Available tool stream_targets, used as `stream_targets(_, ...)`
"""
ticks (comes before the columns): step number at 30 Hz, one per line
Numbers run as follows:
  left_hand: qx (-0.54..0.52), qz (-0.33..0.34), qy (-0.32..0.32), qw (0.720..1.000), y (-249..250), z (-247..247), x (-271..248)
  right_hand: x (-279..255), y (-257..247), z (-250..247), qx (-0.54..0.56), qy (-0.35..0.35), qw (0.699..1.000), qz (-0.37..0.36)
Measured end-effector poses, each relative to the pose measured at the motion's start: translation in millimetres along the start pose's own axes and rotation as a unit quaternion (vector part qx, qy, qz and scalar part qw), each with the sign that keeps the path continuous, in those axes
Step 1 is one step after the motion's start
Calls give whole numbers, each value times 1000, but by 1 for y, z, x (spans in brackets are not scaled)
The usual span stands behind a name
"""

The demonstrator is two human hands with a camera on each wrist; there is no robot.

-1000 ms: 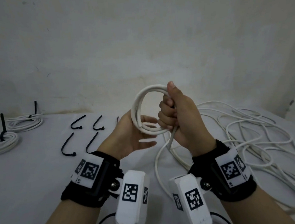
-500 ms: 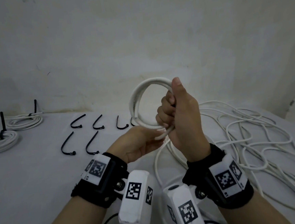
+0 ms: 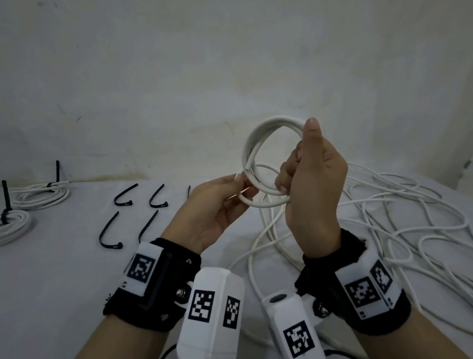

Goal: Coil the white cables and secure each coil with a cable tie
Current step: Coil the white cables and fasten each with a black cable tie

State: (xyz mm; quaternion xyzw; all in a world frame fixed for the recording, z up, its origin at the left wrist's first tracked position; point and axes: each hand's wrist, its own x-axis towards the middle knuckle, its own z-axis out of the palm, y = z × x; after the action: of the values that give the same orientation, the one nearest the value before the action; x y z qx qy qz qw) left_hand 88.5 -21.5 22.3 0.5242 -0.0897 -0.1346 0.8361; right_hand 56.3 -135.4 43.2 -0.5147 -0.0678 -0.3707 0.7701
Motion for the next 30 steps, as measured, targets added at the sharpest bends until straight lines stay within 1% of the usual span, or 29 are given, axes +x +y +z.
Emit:
stream_targets(5,-5,41,-10,999,-1,2,0,7,-4,-4,-16,0,996,85)
stream_targets(8,-17,57,-27,998,-2,4,0,6,-6,-7,-22,-2,995,102)
stream_targets(11,-36,53,-49,997,-5,7,0,4,-7,-15,-18,0,994,110)
stream_targets(14,-45,24,-74,996,-8,9,-1,0,-5,-28,-3,7,991,136)
stream_targets(18,-34,-58,-100,993,-8,10,-3,-8,1,-42,2,-4,983,184)
stream_targets(20,-22,-78,-105,991,-10,10,-3,-11,3,-45,-4,-15,978,209)
stream_targets(22,-17,-82,-104,991,-13,11,-3,-13,4,-47,6,-26,971,239)
stream_targets(24,-13,-69,-94,993,-14,12,-4,-13,4,-49,24,-33,964,264)
stream_targets(26,9,-35,-88,995,-15,12,-4,-12,5,-51,29,-36,962,269)
stream_targets(28,46,10,-82,996,-15,13,-4,-12,5,-51,29,-32,963,265)
stream_targets(30,86,68,-73,991,-15,13,-5,-13,5,-51,29,-24,965,261)
